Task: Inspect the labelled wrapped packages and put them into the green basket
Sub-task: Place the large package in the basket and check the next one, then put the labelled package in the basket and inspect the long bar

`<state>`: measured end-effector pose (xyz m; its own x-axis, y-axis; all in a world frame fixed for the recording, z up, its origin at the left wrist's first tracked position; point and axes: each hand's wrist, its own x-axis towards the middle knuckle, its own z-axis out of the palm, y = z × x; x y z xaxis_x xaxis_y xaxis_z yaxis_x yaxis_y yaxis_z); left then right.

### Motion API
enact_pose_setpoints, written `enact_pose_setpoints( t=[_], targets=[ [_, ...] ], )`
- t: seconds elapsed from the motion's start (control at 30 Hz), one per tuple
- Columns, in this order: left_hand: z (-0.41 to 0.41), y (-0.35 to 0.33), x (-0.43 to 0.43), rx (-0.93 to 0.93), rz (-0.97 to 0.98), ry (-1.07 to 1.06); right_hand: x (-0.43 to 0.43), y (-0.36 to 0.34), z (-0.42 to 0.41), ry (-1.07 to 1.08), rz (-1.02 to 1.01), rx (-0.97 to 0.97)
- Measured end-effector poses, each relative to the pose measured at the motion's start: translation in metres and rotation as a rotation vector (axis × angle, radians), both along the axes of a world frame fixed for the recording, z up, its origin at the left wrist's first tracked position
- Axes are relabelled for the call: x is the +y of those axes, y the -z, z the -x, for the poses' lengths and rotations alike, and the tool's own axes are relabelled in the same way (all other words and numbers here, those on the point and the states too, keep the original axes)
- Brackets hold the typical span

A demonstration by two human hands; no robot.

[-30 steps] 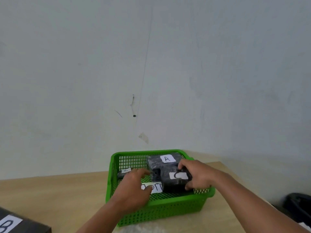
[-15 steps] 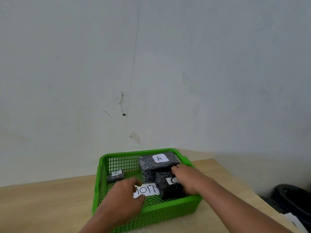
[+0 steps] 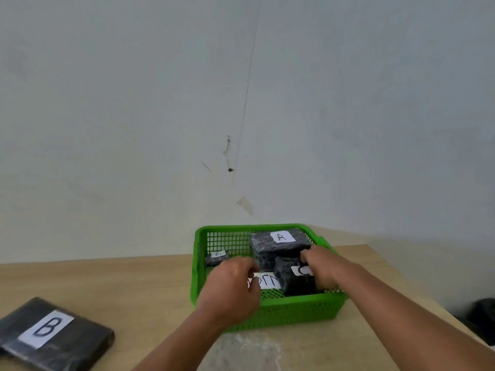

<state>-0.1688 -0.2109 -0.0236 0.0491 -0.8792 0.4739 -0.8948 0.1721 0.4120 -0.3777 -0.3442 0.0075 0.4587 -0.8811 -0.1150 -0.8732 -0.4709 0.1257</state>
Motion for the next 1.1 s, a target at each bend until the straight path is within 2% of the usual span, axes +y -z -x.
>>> enact_pose_setpoints(
  t=[0.2, 0.3, 0.47, 0.6, 0.7, 0.77, 0.9, 1.0, 1.1],
  targets=[
    [0.010, -0.006, 0.016, -0.252, 0.181, 0.066, 0.015, -0.018, -0.014, 0.094, -0.035, 0.067],
    [0.013, -0.002, 0.016, -0.261, 0.266, 0.071, 0.020, -0.023, -0.020, 0.098, 0.012, 0.028],
    [-0.003, -0.009, 0.031, -0.155, 0.357, 0.036, 0.043, -0.038, -0.041, 0.074, 0.004, -0.300],
    [-0.042, -0.017, 0.065, -0.061, 0.385, -0.062, 0.088, -0.053, -0.079, -0.047, 0.016, -0.762],
    [-0.084, -0.014, 0.096, 0.035, 0.323, -0.223, 0.134, -0.052, -0.123, -0.177, -0.157, -1.073],
    [-0.114, -0.009, 0.120, 0.109, 0.268, -0.329, 0.161, -0.035, -0.159, -0.243, -0.307, -1.158],
    [-0.165, 0.000, 0.166, 0.226, 0.089, -0.528, 0.201, 0.026, -0.227, -0.225, -0.459, -1.013],
    [-0.192, 0.010, 0.189, 0.279, 0.052, -0.593, 0.217, 0.060, -0.254, -0.197, -0.436, -0.904],
    [-0.205, 0.017, 0.201, 0.357, 0.056, -0.628, 0.224, 0.078, -0.268, -0.284, -0.410, -0.800]
  ],
)
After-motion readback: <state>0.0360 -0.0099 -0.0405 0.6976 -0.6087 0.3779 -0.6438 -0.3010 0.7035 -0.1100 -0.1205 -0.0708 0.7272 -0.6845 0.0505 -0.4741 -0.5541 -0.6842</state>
